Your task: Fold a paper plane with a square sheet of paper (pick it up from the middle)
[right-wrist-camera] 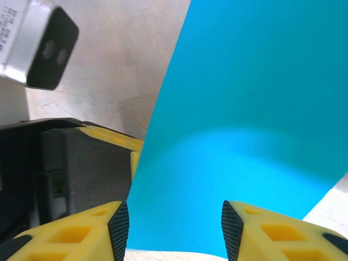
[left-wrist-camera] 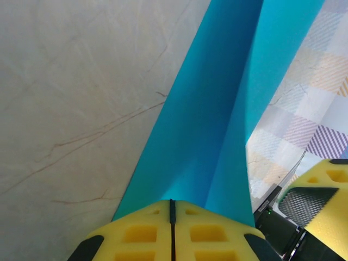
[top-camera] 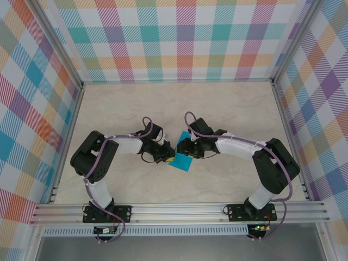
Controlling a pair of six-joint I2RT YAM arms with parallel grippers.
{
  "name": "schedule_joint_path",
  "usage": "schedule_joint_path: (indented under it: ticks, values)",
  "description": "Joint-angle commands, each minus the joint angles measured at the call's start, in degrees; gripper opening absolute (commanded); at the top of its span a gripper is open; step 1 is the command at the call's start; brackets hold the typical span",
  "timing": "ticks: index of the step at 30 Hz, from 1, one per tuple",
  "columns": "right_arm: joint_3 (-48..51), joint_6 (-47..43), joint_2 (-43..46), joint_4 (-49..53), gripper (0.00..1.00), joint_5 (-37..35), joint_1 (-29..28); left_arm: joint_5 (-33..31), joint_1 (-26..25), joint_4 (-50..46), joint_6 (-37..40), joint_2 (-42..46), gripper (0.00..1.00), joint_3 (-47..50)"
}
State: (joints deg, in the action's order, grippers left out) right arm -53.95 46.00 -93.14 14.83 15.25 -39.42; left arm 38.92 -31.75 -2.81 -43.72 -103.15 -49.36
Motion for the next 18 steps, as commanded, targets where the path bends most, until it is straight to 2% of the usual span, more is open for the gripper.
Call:
schedule_joint_path:
  ticks: [1, 4, 7, 10, 14, 18]
  values:
    - [0.63, 1.39, 1.08, -1.82, 0.48, 0.85, 0.78, 0.15, -0.86, -0.47, 0.49, -0.18, 0.06, -0.53]
    - [0.43, 1.74, 0.06, -0.83, 0.42, 0.14, 1.09, 0.75, -0.9, -0.29, 0.68, 0.49, 0.06, -0.22]
    - [-1.02, 1.86, -1.73, 2.08, 0.29, -1.33, 1.1, 1.81, -0.86, 0.42, 0.5, 1.62, 0.06, 0.68]
    - [-2.8, 1.47, -3.96, 4.81, 0.22, -2.06, 1.14, 2.78, -0.86, 1.2, 0.48, 3.02, 0.06, 1.53]
    - [-4.55, 1.03, -6.63, 6.87, 0.19, -1.58, 1.1, 5.15, -0.87, 3.62, -0.18, 4.23, 0.09, 2.67]
    - [-5.17, 0.94, -8.15, 7.94, 0.18, -1.18, 1.15, 8.62, -0.86, 9.94, -2.86, 4.38, 0.11, 3.57]
